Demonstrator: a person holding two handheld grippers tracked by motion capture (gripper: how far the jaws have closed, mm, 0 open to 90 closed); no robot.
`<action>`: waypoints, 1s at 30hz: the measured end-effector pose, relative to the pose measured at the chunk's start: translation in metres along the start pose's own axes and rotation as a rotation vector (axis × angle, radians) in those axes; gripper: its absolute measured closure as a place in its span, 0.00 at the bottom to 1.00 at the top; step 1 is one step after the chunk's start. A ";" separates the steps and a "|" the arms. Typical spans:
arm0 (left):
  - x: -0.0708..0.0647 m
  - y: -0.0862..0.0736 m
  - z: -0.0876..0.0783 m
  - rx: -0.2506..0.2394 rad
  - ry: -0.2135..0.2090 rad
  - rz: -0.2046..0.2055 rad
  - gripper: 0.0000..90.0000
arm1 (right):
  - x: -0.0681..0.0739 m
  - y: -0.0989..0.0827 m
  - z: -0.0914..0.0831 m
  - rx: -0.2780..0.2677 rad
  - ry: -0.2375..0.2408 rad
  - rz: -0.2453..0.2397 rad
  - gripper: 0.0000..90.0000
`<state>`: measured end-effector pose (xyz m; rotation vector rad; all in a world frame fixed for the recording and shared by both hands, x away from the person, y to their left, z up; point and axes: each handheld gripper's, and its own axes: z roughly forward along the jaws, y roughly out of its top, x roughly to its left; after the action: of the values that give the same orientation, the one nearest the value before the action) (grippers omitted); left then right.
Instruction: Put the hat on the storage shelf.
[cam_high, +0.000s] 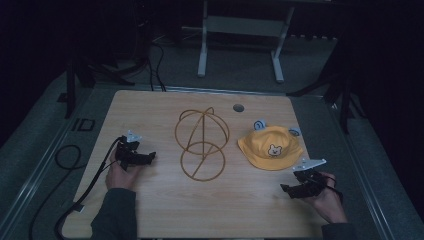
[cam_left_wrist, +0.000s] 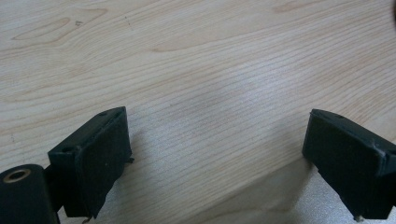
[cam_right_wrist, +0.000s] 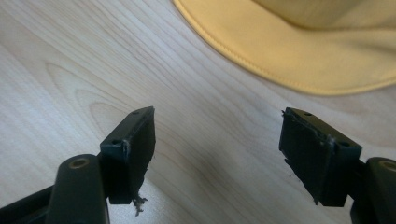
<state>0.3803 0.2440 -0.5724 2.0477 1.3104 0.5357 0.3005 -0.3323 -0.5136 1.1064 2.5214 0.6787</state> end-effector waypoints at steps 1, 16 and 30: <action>0.000 0.000 0.000 0.000 0.000 0.001 0.08 | 0.000 0.002 -0.002 0.001 0.003 -0.009 0.30; 0.000 0.000 0.000 0.002 -0.001 0.000 0.08 | -0.006 0.037 -0.023 0.037 0.014 -0.137 0.31; 0.000 0.000 0.000 0.002 -0.001 0.001 0.08 | -0.014 0.075 -0.036 0.096 0.032 -0.245 0.35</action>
<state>0.3803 0.2441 -0.5722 2.0500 1.3105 0.5342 0.3390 -0.3086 -0.4423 0.8012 2.6815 0.5174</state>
